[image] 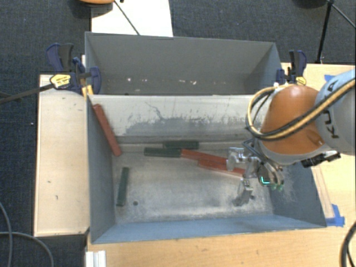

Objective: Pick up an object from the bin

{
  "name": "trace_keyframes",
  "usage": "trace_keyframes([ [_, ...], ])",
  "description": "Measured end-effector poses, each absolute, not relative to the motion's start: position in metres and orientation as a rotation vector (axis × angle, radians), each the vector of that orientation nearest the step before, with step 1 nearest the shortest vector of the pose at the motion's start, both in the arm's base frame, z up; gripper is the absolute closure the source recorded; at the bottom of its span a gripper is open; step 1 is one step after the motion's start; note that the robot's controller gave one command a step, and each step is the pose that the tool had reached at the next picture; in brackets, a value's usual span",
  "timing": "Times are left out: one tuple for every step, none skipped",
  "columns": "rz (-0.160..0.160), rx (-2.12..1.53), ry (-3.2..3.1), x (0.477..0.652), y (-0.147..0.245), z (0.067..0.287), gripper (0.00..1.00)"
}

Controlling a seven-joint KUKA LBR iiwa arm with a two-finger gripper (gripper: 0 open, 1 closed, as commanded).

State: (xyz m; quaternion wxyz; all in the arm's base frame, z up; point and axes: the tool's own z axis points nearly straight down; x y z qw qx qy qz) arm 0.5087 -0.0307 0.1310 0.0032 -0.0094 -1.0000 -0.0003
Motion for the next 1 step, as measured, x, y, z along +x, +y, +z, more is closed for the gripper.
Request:
trace_keyframes([
  [0.0, -0.028, -3.143, 0.5106, -0.0307, 0.1352, 0.0],
])
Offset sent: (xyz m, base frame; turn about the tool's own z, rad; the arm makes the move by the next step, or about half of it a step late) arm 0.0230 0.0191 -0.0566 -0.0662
